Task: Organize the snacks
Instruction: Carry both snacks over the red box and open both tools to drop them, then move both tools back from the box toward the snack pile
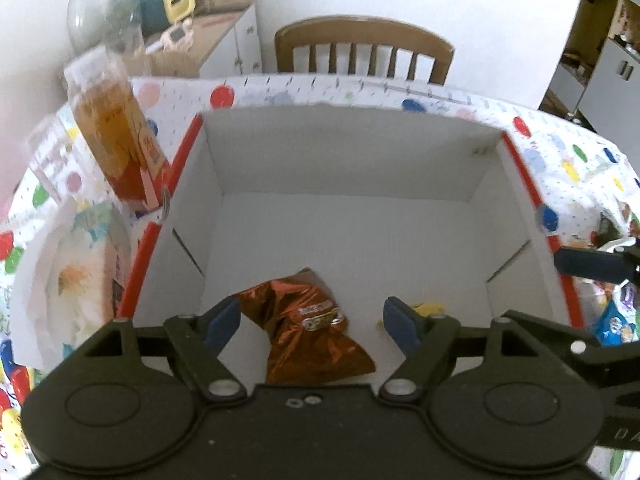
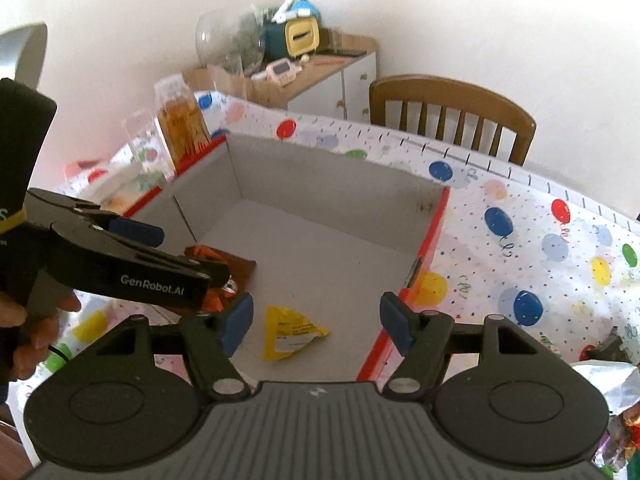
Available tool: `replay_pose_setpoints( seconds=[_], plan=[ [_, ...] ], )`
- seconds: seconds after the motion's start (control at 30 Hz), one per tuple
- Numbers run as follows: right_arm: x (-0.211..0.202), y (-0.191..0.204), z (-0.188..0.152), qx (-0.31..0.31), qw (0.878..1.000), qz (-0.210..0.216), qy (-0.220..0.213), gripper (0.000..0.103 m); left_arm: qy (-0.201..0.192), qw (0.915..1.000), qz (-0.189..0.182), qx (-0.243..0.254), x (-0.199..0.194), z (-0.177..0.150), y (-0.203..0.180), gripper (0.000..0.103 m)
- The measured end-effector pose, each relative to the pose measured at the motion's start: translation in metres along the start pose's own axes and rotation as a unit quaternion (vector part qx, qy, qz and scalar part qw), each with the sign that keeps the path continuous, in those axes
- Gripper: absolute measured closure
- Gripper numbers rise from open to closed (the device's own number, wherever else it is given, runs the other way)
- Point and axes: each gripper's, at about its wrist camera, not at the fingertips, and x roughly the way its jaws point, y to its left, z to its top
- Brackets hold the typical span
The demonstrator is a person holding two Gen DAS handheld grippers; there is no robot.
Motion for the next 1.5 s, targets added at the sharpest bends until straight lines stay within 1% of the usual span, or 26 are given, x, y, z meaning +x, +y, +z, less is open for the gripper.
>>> replay_pose_setpoints(
  seconds=[0.13,0.33,0.4,0.43,0.63,0.7,0.73,0.8,1.0,1.13,1.2,1.3,1.5],
  plan=[
    [-0.024,-0.007,-0.004,0.014,1.0,0.004,-0.021,0.03,-0.025,0.9996,-0.008,0.001,-0.021,0.0,-0.012,0.025],
    [-0.06,-0.025,-0.015,0.04,0.998,0.004,-0.048,0.03,-0.062,0.9977,-0.022,0.017,-0.052,0.0,-0.033,0.024],
    [-0.072,-0.033,-0.02,0.049,0.997,0.003,-0.057,0.027,-0.072,0.9968,-0.027,0.023,-0.062,-0.001,-0.043,0.024],
    [-0.079,-0.037,-0.024,0.052,0.997,0.001,-0.061,0.024,-0.076,0.9963,-0.03,0.026,-0.065,-0.001,-0.047,0.024],
    [-0.115,-0.063,-0.046,0.069,0.994,-0.021,-0.085,0.023,-0.098,0.9928,-0.051,0.045,-0.081,-0.004,-0.079,0.021],
    [-0.125,-0.072,-0.055,0.072,0.993,-0.032,-0.092,0.02,-0.103,0.9917,-0.06,0.05,-0.085,-0.006,-0.09,0.019],
    [-0.131,-0.077,-0.061,0.074,0.992,-0.039,-0.095,0.018,-0.104,0.9911,-0.064,0.053,-0.086,-0.007,-0.096,0.017],
    [-0.141,-0.086,-0.073,0.079,0.991,-0.053,-0.098,0.017,-0.107,0.9896,-0.073,0.062,-0.088,-0.01,-0.109,0.016],
    [-0.16,-0.115,-0.105,0.101,0.986,-0.097,-0.095,0.016,-0.111,0.9849,-0.097,0.091,-0.091,-0.022,-0.148,0.011],
    [-0.167,-0.137,-0.124,0.126,0.981,-0.12,-0.088,0.016,-0.115,0.9814,-0.11,0.107,-0.09,-0.029,-0.174,0.0],
    [-0.17,-0.149,-0.135,0.138,0.978,-0.131,-0.083,0.016,-0.115,0.9799,-0.118,0.112,-0.088,-0.033,-0.185,0.001],
    [-0.172,-0.165,-0.148,0.144,0.975,-0.152,-0.076,0.016,-0.104,0.9799,-0.125,0.115,-0.08,-0.037,-0.201,0.001],
    [-0.163,-0.194,-0.173,0.167,0.968,-0.18,-0.047,0.016,-0.083,0.9822,-0.124,0.114,-0.059,-0.044,-0.23,0.001]
  ],
)
